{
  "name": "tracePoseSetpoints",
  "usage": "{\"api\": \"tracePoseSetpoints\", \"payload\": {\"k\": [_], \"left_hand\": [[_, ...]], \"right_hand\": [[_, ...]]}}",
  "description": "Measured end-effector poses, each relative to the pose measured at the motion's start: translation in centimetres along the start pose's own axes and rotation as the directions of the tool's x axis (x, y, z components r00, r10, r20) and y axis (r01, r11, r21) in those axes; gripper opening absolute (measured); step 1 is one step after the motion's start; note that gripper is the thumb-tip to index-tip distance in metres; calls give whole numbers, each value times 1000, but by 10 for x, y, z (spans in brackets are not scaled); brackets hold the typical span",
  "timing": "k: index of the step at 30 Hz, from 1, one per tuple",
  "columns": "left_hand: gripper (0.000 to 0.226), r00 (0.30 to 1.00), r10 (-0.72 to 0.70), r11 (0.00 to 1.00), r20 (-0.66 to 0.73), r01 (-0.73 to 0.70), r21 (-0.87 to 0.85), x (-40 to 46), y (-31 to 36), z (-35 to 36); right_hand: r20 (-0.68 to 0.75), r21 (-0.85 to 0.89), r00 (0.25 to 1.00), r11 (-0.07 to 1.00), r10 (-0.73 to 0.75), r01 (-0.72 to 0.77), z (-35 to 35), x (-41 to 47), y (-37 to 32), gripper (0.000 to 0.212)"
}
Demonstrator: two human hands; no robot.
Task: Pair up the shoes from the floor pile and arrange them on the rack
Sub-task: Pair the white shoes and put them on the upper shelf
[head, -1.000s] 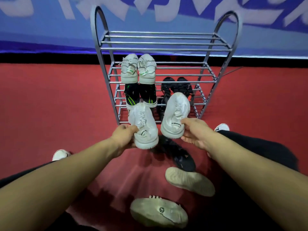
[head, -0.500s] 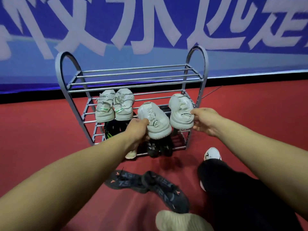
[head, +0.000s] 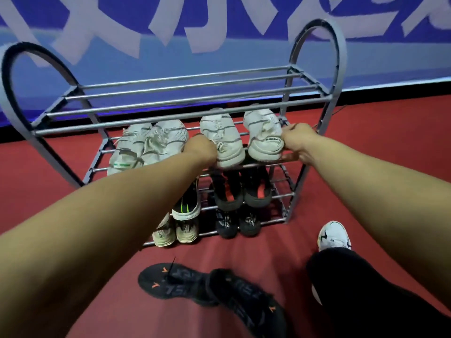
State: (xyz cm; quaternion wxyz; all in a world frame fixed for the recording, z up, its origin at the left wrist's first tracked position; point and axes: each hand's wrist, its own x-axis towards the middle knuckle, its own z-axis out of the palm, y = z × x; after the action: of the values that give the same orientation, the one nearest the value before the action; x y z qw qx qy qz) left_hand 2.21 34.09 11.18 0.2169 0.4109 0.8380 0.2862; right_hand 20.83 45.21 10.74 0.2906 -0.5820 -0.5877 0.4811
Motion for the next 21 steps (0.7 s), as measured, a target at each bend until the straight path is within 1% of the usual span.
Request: {"api": "tracePoseSetpoints", "payload": {"k": [1,2,3,4,5,7,10,11,12,14,15,16,19,21], "left_hand": [[34,999,12,997,-30,-9,82,-2,3,0],[35,998,12,994,-56,-6,105,0,3,3],[35,997,11,986,-76,2,165,3,1,6],[36,995,-2,982,-95,20,187,7,-4,10],[36,995,21,976,-94,0,219,9,-8,14],[38,994,55,973,-92,-32,230,11,-13,15],[46,989,97,985,-108,-80,151,11,-20,7],[46,983,132,985,-130,-116,124,7,-22,4],[44,969,188,980,-163,-174,96,0,-26,1],[39,917,341,940,-206,-338,51,-27,-30,-4],[36,889,410,910,-203,-413,31,-42,-34,-5],[33,874,450,890,-182,-455,20,-56,-40,-7],[25,867,481,872,-128,-488,-35,-93,-67,-6],[24,877,467,868,-114,-479,-130,-118,-88,-4]], "right_hand": [[34,-36,999,999,-6,7,2,2,1,20],[57,-56,998,998,-14,17,5,7,5,26],[67,-75,997,997,-27,32,8,8,6,29],[64,-93,997,995,-41,47,11,11,8,29],[54,-132,997,989,-61,67,14,12,10,29],[42,-277,991,952,-125,131,14,11,11,24],[80,-427,985,887,-155,174,10,2,8,19],[64,-466,984,867,-168,178,9,-3,6,19],[32,-506,982,844,-188,178,10,-8,6,22],[-21,-560,966,804,-256,201,10,-25,7,32],[-33,-554,959,804,-283,218,12,-36,10,37],[-33,-534,950,809,-310,246,15,-51,15,41],[0,-474,946,833,-324,285,30,-102,40,41],[31,-467,961,845,-277,258,43,-136,65,38]]}}
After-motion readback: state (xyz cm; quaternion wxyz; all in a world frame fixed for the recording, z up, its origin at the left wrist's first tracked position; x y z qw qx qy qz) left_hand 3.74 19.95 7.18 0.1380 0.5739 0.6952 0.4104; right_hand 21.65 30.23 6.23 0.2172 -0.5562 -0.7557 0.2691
